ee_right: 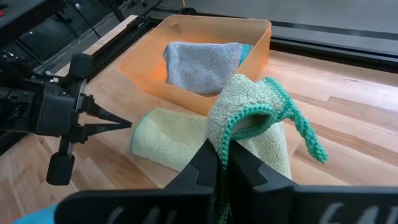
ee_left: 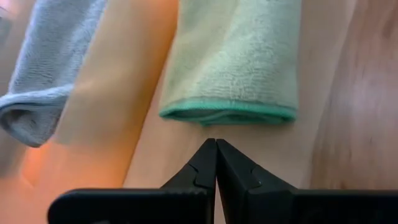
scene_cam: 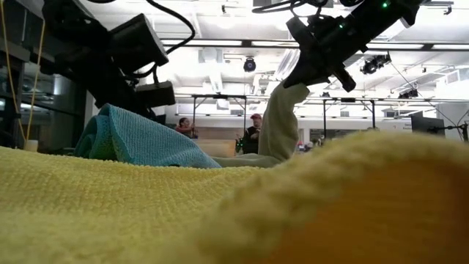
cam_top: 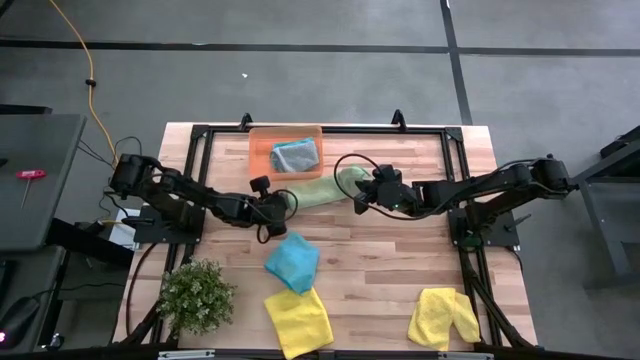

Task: Fold microfiber towels
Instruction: Fold the green microfiber cloth

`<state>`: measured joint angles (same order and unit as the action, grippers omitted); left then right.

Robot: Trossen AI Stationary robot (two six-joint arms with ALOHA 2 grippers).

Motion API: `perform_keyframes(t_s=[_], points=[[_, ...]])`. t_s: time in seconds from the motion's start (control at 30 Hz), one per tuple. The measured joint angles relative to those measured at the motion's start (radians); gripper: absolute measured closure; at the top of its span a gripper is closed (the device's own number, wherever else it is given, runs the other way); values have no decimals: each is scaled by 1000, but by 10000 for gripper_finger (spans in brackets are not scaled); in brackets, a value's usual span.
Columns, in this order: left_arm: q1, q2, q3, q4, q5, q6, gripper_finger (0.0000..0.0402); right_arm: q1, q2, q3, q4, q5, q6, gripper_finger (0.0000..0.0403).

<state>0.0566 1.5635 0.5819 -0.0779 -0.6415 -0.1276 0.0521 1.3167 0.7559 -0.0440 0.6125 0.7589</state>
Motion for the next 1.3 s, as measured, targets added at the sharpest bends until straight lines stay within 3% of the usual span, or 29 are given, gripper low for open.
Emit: perform_keyframes(t_s=[0.17, 0.33, 0.7, 0.9, 1.3], points=[[0, 0, 0, -62, 16, 7, 402, 0, 0, 0, 3, 12, 0, 402], [20, 0, 0, -84, 110, 58, 401, 0, 0, 0, 5, 19, 0, 402], [86, 0, 0, -72, 159, 140, 401, 0, 1, -1, 30, 39, 52, 402], [89, 0, 0, -32, 159, 159, 401, -1, 44, -1, 175, 19, 27, 402], [92, 0, 0, 112, 151, 221, 401, -48, 256, 15, 439, -57, 26, 402]])
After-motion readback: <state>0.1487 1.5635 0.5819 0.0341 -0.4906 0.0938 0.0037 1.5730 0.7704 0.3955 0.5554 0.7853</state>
